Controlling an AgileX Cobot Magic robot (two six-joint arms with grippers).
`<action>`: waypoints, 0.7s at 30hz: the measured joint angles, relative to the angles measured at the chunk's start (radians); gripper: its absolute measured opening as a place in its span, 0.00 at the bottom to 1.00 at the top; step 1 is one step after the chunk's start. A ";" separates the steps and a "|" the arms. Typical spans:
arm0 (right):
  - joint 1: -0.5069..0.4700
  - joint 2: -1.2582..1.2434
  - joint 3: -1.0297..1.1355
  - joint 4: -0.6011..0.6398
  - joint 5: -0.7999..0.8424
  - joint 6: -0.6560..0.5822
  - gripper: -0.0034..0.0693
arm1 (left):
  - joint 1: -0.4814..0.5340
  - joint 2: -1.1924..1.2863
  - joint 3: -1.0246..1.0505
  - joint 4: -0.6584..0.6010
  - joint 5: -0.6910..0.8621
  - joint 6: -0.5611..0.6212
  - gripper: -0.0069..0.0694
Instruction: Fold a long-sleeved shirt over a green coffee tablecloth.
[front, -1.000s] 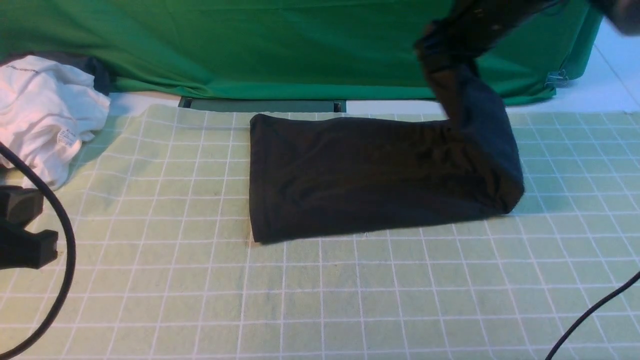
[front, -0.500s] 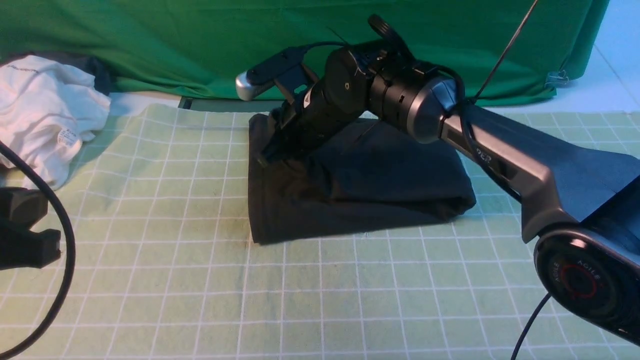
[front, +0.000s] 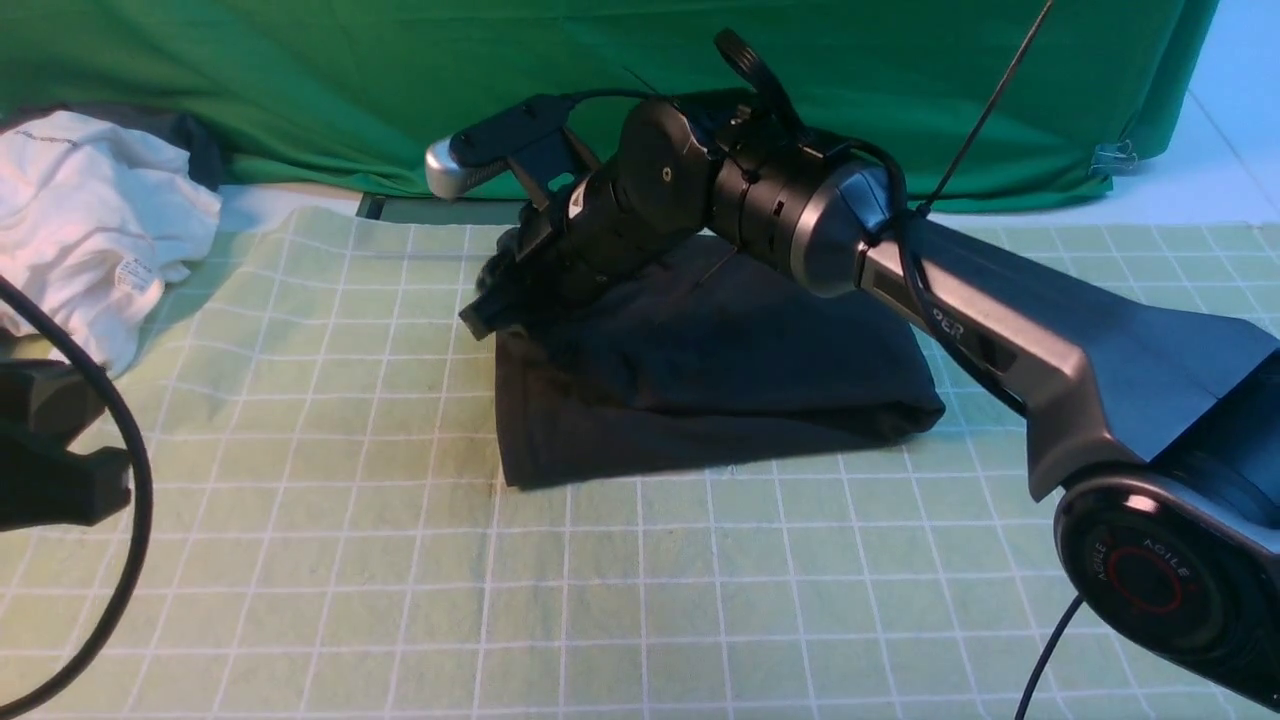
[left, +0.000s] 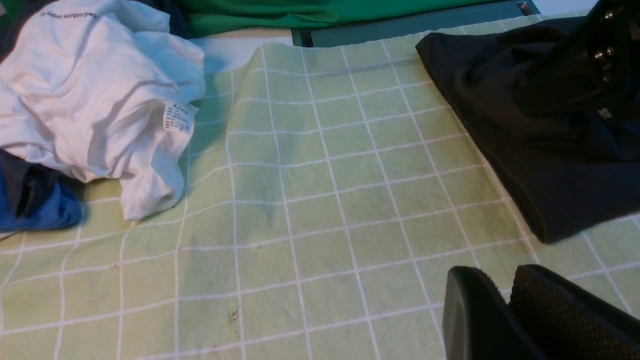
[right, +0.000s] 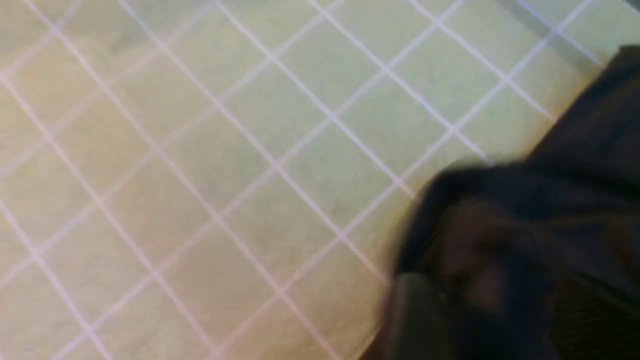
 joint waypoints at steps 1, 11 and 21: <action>0.000 0.000 -0.027 0.004 0.014 0.000 0.69 | 0.000 0.000 0.008 0.000 -0.003 0.000 0.17; -0.089 -0.055 -0.152 -0.008 0.112 0.002 0.15 | 0.000 0.000 0.031 -0.007 -0.038 -0.005 0.17; -0.066 -0.018 -0.042 -0.012 0.158 -0.067 0.08 | 0.000 -0.017 0.031 -0.015 -0.058 -0.004 0.17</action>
